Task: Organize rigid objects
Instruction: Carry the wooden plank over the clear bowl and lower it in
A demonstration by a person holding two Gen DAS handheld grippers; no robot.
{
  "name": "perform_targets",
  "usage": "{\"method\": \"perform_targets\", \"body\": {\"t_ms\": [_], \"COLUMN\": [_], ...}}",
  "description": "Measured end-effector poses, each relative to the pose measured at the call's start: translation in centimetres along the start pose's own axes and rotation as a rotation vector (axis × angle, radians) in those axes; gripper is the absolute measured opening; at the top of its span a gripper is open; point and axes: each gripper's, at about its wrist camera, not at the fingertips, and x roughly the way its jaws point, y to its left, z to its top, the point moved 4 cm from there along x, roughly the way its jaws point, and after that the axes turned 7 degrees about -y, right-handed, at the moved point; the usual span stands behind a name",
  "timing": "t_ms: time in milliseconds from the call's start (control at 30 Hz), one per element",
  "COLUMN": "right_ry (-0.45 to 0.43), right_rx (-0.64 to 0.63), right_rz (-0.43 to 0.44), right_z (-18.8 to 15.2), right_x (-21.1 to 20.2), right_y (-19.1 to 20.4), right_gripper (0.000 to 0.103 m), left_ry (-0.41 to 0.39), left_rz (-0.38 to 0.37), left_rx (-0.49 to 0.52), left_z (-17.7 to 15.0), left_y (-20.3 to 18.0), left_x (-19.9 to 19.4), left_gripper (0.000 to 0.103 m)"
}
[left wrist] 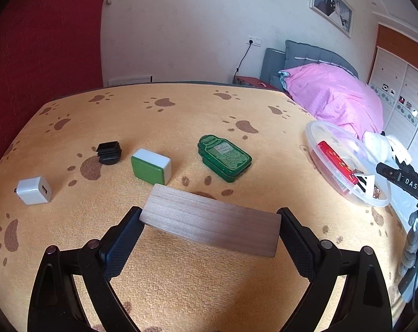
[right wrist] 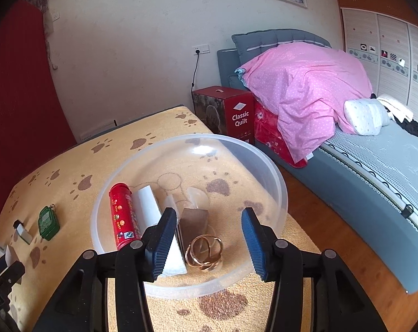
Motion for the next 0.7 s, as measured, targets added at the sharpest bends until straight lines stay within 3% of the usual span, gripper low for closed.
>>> {"method": "perform_targets", "body": {"t_ms": [167,400,500,700], "right_ry": [-0.025,-0.044,-0.052,-0.062], "right_rx": [0.008,0.001,0.02,0.061], "right_rz": [-0.011,-0.036,-0.047,-0.067], "right_z": [0.3,0.4,0.3,0.2], "right_x": [-0.2,-0.1,-0.1,-0.1], "right_y": [-1.0,-2.2,-3.0,-4.4], "right_gripper": [0.061,0.065,0.075,0.075], "left_ry": [0.007,0.014,0.014,0.003], "left_rz": [-0.018,-0.049,-0.067,-0.1], "left_rx": [0.023,0.064,0.083,0.106], "left_z": [0.3,1.2,1.8,3.2], "left_y": [-2.1,-5.4,-6.9,-9.8], "left_x": [0.4,0.9,1.2,1.9], "left_gripper": [0.096,0.096,0.096,0.096]}}
